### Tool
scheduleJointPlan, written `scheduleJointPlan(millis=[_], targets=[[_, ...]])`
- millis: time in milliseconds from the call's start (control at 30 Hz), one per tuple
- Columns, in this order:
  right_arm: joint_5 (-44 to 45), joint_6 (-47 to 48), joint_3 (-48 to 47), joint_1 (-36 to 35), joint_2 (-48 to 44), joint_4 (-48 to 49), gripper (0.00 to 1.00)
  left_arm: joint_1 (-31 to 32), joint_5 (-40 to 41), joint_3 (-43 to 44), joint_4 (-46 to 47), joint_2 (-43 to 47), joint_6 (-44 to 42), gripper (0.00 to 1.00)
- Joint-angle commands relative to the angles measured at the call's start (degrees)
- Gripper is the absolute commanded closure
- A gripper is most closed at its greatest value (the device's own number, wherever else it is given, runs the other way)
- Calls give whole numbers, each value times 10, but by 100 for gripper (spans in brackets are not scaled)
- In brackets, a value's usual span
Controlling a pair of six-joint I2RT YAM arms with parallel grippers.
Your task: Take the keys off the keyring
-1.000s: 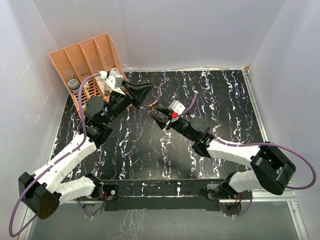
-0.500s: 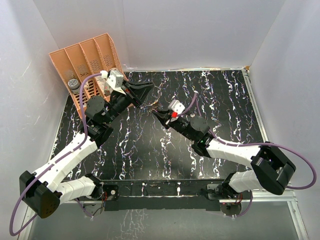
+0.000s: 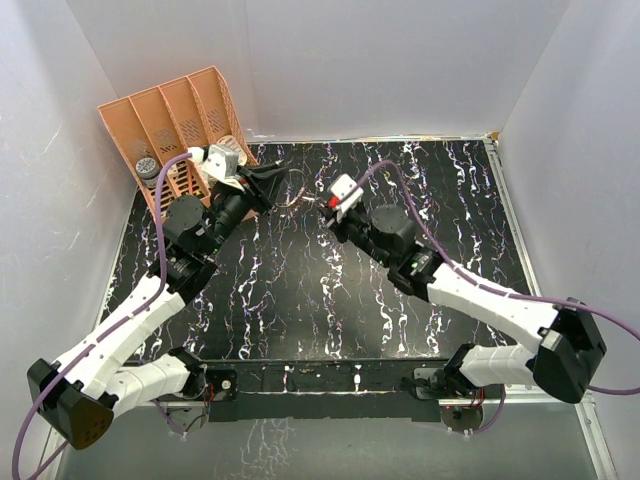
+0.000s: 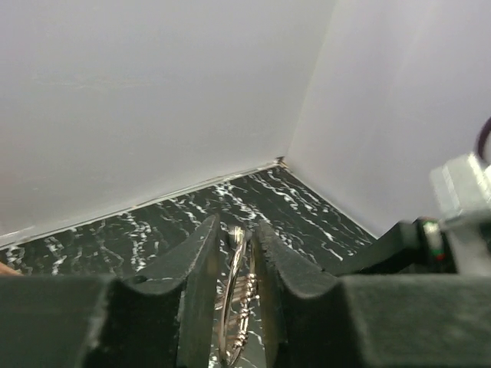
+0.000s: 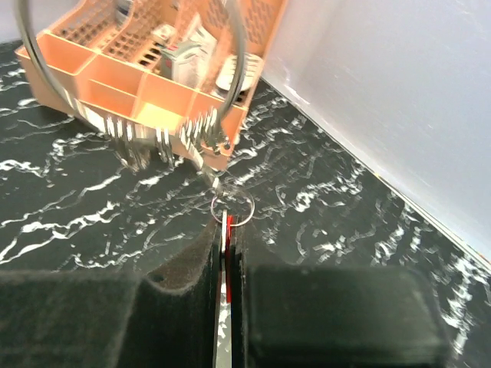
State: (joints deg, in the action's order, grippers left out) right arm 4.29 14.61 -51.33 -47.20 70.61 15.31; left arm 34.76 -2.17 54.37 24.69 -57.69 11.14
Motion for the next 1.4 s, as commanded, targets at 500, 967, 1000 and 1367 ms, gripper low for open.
scheduleJointPlan(millis=[500, 967, 1000, 1367], targets=[[137, 97, -304, -12, -23, -438, 100, 0, -92, -64, 75, -7, -59, 70], [128, 177, -315, -38, -48, -449, 100, 0, -290, -59, 274, -90, -43, 53], [127, 180, -317, -38, -50, -448, 100, 0, -312, -60, 284, -96, -43, 52], [63, 176, -317, -39, -80, -439, 100, -1, -483, -84, 381, -130, -76, 45]])
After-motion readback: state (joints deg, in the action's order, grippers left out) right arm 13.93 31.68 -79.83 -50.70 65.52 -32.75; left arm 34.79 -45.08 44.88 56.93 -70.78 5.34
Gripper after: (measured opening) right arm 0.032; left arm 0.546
